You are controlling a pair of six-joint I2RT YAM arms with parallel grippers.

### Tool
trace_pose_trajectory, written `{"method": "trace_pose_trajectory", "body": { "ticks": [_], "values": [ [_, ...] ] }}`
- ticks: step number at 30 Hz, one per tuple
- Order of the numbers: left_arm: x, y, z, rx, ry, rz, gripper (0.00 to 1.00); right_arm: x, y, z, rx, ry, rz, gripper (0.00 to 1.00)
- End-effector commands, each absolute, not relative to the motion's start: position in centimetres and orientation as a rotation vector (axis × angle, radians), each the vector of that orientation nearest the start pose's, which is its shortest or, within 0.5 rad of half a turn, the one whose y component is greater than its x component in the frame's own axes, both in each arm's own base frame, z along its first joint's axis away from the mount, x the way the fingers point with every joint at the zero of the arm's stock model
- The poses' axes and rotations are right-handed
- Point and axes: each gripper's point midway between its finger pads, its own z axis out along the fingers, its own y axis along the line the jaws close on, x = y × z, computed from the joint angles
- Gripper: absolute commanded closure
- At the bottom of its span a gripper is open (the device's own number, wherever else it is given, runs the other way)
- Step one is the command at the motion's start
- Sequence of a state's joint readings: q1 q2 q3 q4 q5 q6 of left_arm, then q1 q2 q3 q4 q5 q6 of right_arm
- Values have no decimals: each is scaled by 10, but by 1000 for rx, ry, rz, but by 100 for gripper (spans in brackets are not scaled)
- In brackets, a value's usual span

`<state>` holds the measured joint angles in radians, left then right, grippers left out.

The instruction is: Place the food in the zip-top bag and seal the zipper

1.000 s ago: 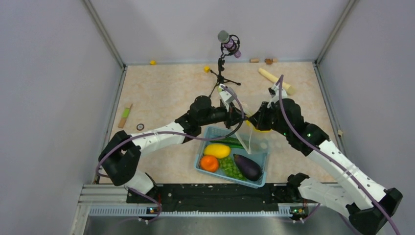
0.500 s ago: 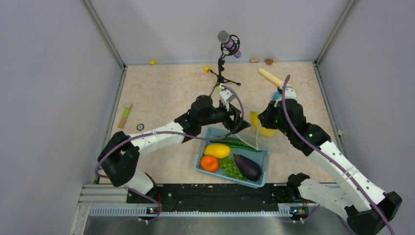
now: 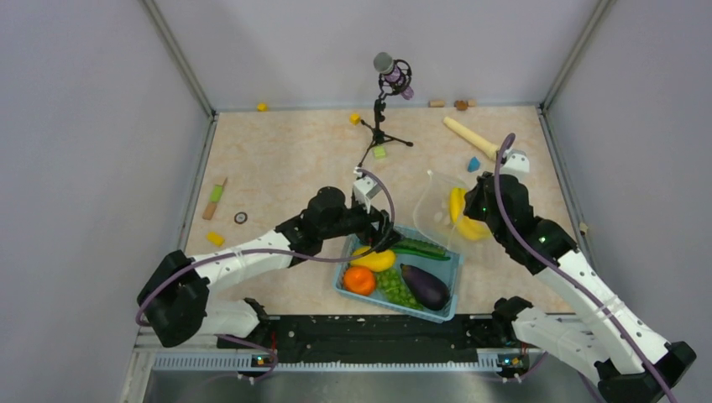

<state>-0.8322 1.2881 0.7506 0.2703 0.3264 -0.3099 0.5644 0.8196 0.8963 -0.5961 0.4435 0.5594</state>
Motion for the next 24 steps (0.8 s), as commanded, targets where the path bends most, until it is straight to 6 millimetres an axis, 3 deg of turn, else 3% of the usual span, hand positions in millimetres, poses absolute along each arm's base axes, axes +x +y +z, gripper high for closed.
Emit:
{"method": "trace_pose_trajectory", "body": {
  "ticks": [1,8,14,18,24],
  "values": [
    [205,-344,163,793,1918,-1122,3,262,91,236,274,2010,204,100],
    [218,-337,117,770,2106,-977,3,261,90,238,274,2001,206,100],
    [235,-315,82,587,2260,-779,3,259,90,241,274,1994,215,100],
    [253,-289,81,381,2261,-627,3,259,92,239,266,2003,221,100],
    [276,-238,99,46,2175,-403,3,259,92,240,266,2001,222,100]
  ]
}}
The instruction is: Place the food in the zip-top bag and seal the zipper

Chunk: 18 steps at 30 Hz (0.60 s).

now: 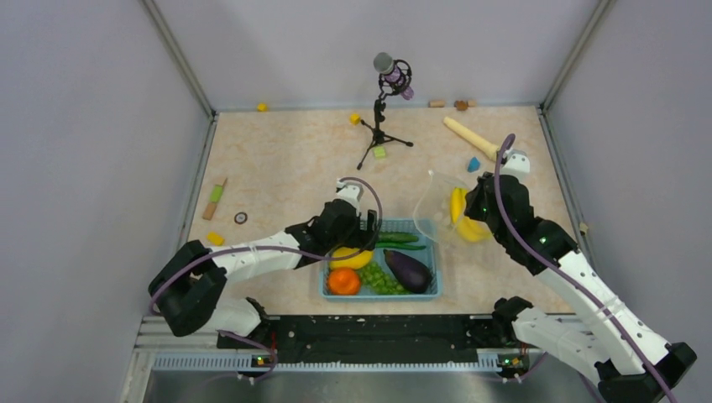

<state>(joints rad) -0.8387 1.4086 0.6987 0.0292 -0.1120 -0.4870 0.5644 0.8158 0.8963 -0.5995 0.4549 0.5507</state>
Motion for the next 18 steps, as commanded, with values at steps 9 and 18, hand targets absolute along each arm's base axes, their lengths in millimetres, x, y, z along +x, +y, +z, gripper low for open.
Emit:
{"method": "trace_pose_trajectory", "body": {
  "ticks": [9,18],
  "values": [
    [263,-220,138,57,2034,-480,3,259,96,238,253,2007,247,100],
    [156,-320,155,1488,1433,-994,3,258,105,239,205,2019,287,100]
  ]
}}
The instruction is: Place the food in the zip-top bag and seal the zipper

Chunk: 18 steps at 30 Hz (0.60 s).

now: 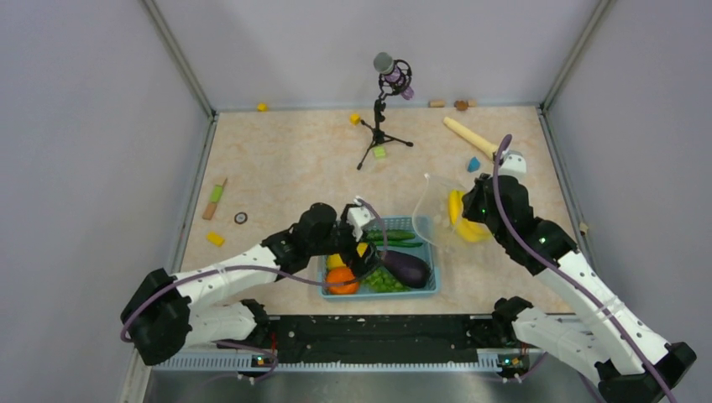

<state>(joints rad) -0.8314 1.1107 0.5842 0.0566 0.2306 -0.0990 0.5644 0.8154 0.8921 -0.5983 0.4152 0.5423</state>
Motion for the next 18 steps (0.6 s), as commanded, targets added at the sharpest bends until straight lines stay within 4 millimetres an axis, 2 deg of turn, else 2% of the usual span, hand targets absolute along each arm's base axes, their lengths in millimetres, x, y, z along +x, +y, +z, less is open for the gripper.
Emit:
{"method": "trace_pose_trajectory", "body": {
  "ticks": [1,4,7,9,10,18],
  "values": [
    [158,-325,153,1520,1416,-1000,3,258,105,239,202,2019,289,100],
    [149,-336,144,1667,1396,-1102,3,257,106,240,198,2017,293,100],
    [155,-350,131,1736,1433,-1116,3,258,105,241,199,2014,292,100],
    [163,-358,116,1760,1493,-1092,3,258,106,240,197,2017,294,100],
    [165,-361,116,1770,1490,-1090,3,257,106,240,195,2017,295,100],
    [164,-372,90,1806,1535,-1139,4,258,107,240,191,2017,300,100]
  ]
}}
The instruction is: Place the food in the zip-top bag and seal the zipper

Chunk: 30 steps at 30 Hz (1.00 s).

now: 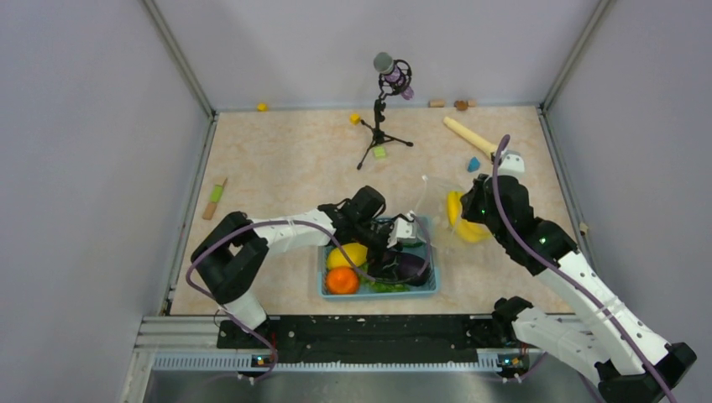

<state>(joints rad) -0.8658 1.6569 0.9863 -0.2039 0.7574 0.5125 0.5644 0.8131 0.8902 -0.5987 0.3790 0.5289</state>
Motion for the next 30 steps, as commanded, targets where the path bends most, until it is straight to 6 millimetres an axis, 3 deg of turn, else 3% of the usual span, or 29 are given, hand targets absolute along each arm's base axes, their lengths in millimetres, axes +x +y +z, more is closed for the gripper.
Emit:
{"method": "trace_pose_trajectory", "body": {
  "ticks": [1,8,13,15,18,20,25,30],
  "values": [
    [165,-374,88,1801,1539,-1136,4,258,108,239,187,2017,302,100],
    [171,-385,72,1800,1615,-1110,7,257,115,242,157,2004,347,100],
    [175,-388,73,1772,1641,-1096,15,257,115,242,159,1998,349,100],
    [176,-386,83,1754,1638,-1080,28,257,115,242,161,2000,350,100],
    [175,-380,101,1716,1614,-1049,63,257,115,241,162,2000,353,100],
    [173,-376,112,1683,1592,-1040,76,257,114,242,164,1997,353,100],
    [168,-365,135,1600,1561,-1023,87,254,110,246,181,1973,351,100],
    [180,-351,149,1445,1572,-913,91,252,107,249,189,1956,353,100]
  ]
}}
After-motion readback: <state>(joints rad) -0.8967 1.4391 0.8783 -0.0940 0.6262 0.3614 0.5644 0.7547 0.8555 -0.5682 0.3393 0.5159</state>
